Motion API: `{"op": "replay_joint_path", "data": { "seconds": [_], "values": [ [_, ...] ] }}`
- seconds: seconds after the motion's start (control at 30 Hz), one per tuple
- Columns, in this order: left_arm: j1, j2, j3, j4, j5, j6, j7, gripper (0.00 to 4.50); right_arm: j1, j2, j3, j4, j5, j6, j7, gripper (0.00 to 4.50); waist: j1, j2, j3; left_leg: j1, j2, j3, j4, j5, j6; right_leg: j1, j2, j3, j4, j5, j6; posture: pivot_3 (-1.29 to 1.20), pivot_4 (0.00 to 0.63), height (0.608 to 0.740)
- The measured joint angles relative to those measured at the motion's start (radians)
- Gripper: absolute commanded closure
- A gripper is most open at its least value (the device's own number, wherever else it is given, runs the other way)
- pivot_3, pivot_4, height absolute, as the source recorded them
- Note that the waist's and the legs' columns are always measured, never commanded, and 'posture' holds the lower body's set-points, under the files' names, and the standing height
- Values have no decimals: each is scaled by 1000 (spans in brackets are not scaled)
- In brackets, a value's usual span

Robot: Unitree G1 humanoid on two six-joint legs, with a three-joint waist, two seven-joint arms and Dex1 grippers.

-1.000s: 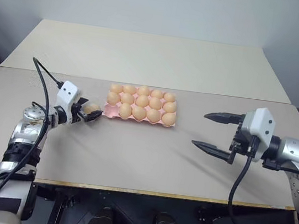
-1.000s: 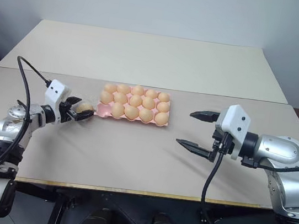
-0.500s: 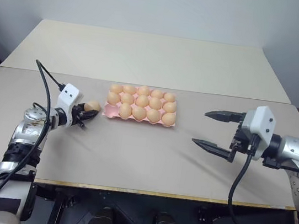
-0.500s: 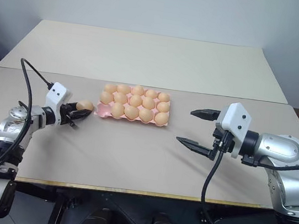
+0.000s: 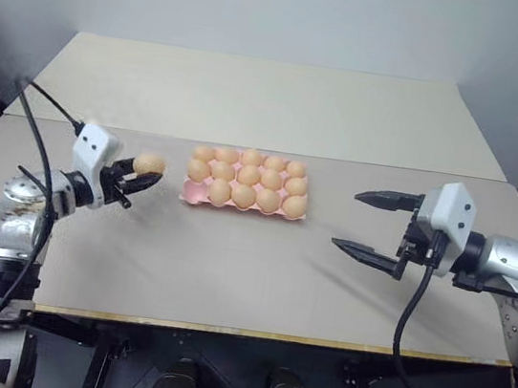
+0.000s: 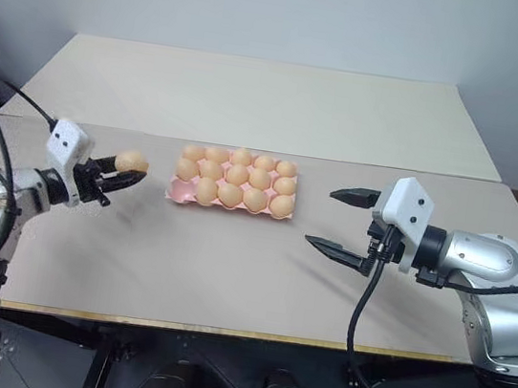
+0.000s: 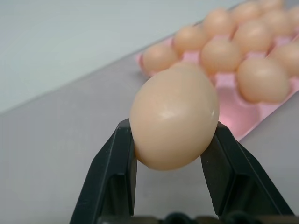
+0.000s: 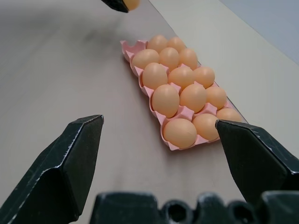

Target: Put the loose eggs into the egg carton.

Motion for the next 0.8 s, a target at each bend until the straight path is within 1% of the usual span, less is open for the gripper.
{"op": "replay_joint_path", "data": {
  "seconds": [0.1,0.2,0.27,0.3,0.5,0.63,0.8],
  "values": [
    [-13,-21,-40,-14,-1,14,-7,2584,0,1,3,0,-2,-2,0,0,-1,0,0,0,0,0,0,0,0,0,0,0,0,0,0,0,150,740],
    [-65,-66,-94,26,17,13,-3,2584,1,4,4,-4,-3,-2,-3,0,0,0,0,0,0,0,1,0,0,0,0,0,0,0,0,0,150,740],
    [-94,-74,-130,62,32,8,-7,2141,3,4,2,-11,-3,-2,-6,0,-1,0,0,0,0,0,1,0,0,0,0,0,0,0,0,0,150,740],
    [-106,-75,-145,82,43,5,-11,1992,11,4,-1,-16,-3,-2,-10,0,-4,0,0,0,0,0,1,0,0,0,1,0,0,0,0,0,150,740],
    [-118,-72,-160,115,58,-9,-47,63,43,3,-8,-37,-1,0,-35,0,-8,0,0,0,0,0,1,0,0,0,1,0,1,0,0,0,150,740],
    [-114,-41,-148,108,56,-7,-58,26,48,3,-9,-38,0,0,-41,0,-8,0,0,0,0,0,1,0,0,0,1,0,0,0,0,0,150,740],
    [-51,26,-59,14,9,-6,-77,26,44,3,-7,-32,-1,0,-41,0,-9,0,0,0,1,0,1,0,0,-1,1,0,1,0,0,0,150,740]
  ]
}}
